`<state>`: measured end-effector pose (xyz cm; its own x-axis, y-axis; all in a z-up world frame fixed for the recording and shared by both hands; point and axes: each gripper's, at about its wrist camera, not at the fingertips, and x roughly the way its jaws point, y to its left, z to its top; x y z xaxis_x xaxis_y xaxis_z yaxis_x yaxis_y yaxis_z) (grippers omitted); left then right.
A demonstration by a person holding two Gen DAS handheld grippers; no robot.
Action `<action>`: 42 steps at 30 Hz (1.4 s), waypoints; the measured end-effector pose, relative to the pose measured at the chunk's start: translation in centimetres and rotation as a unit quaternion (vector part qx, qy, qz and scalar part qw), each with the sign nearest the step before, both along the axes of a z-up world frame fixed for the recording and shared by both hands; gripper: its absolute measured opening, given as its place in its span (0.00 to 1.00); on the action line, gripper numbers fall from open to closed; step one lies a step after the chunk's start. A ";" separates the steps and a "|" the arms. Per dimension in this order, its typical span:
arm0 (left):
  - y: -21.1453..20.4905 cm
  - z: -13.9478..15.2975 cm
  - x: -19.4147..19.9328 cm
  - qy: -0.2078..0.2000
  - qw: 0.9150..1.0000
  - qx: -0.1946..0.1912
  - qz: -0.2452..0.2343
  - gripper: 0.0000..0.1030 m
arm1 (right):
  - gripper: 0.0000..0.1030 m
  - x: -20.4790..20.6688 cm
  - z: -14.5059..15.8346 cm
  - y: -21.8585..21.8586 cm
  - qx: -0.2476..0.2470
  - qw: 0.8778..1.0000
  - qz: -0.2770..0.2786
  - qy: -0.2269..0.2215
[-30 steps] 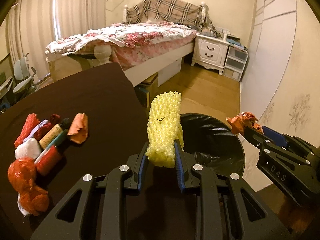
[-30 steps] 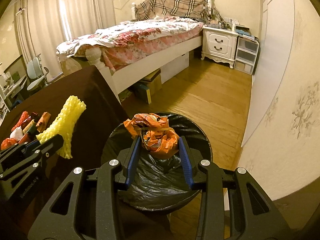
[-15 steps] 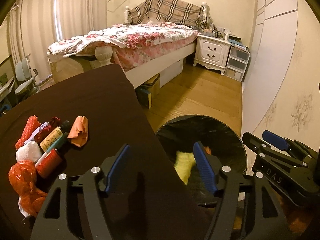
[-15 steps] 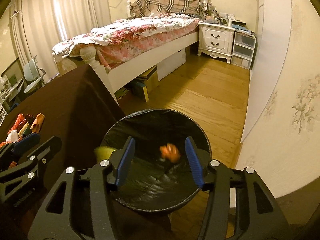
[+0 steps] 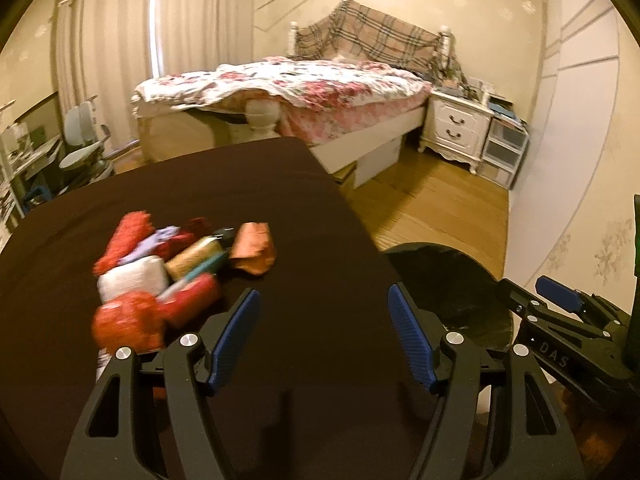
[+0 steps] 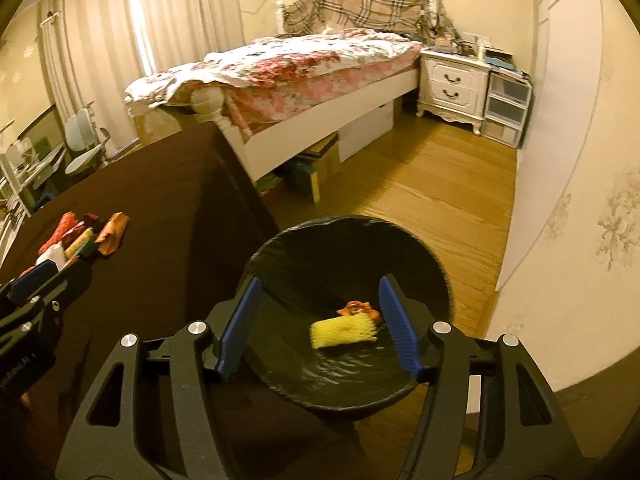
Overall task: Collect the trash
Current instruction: 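Move both open grippers back to the trash pile on the table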
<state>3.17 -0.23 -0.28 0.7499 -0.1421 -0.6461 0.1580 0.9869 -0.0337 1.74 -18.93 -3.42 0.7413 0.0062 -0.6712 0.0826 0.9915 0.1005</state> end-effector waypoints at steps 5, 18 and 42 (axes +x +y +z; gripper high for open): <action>3.2 0.5 -1.2 0.000 0.999 -0.007 0.033 0.65 | 0.59 0.0 0.3 2.7 -0.003 1.000 0.030 0.001; 11.4 1.0 -3.2 -0.006 0.993 -0.019 0.114 0.66 | 0.61 -1.0 1.0 9.8 -0.013 0.993 0.118 0.002; 22.3 -1.1 -5.5 0.007 0.975 -0.022 0.222 0.69 | 0.65 -1.6 2.0 22.8 -0.024 0.967 0.252 -0.005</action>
<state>-2.31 22.06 -1.36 0.7352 0.1673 -0.6569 -0.2852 0.9555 -0.0759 0.13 3.90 -1.42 0.6584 0.3383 -0.6724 -0.4138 0.9089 0.0521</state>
